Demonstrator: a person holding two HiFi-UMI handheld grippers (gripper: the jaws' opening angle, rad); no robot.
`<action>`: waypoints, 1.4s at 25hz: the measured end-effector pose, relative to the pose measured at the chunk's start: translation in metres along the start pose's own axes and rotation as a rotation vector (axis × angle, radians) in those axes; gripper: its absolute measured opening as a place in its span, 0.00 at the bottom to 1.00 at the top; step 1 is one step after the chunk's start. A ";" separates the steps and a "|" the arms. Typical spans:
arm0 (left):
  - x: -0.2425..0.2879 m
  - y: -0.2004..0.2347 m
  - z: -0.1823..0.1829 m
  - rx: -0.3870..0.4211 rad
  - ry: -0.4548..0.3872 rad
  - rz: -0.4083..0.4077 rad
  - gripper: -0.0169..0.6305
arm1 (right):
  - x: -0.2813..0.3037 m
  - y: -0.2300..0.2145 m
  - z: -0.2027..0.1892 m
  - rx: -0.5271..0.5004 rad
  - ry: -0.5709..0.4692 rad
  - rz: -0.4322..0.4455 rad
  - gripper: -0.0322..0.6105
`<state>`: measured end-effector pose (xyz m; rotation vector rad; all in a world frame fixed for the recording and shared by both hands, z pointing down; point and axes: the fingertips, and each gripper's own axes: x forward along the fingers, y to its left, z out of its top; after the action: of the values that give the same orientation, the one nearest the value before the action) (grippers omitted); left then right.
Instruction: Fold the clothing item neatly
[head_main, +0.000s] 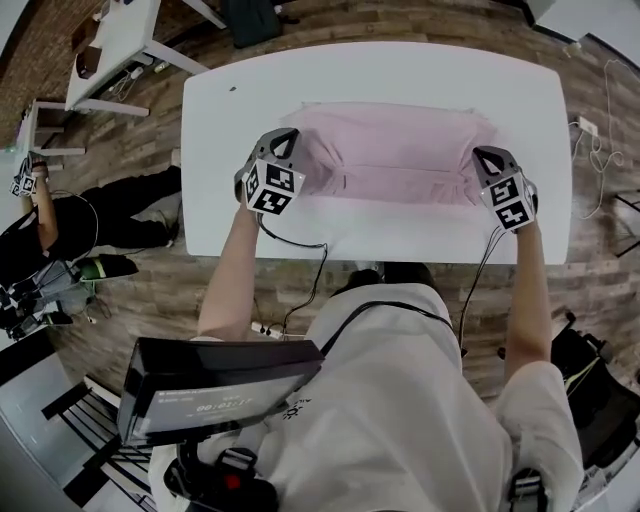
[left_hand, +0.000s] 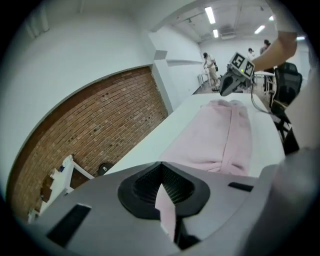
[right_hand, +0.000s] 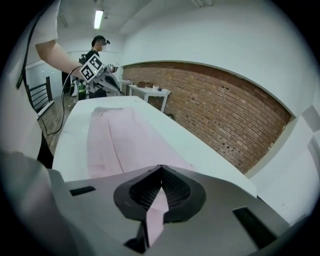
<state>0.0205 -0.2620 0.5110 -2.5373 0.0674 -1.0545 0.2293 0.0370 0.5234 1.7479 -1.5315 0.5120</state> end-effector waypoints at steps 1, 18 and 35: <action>-0.006 -0.006 0.002 -0.037 -0.022 -0.012 0.03 | -0.006 0.006 0.005 0.029 -0.023 -0.006 0.06; -0.160 -0.141 0.053 -0.306 -0.435 -0.227 0.03 | -0.164 0.152 0.037 0.373 -0.364 -0.099 0.06; -0.301 -0.291 0.056 -0.367 -0.475 -0.113 0.03 | -0.305 0.265 -0.021 0.330 -0.476 -0.006 0.06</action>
<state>-0.1862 0.0830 0.3813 -3.0896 -0.0161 -0.4799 -0.0853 0.2535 0.3890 2.2465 -1.8425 0.3752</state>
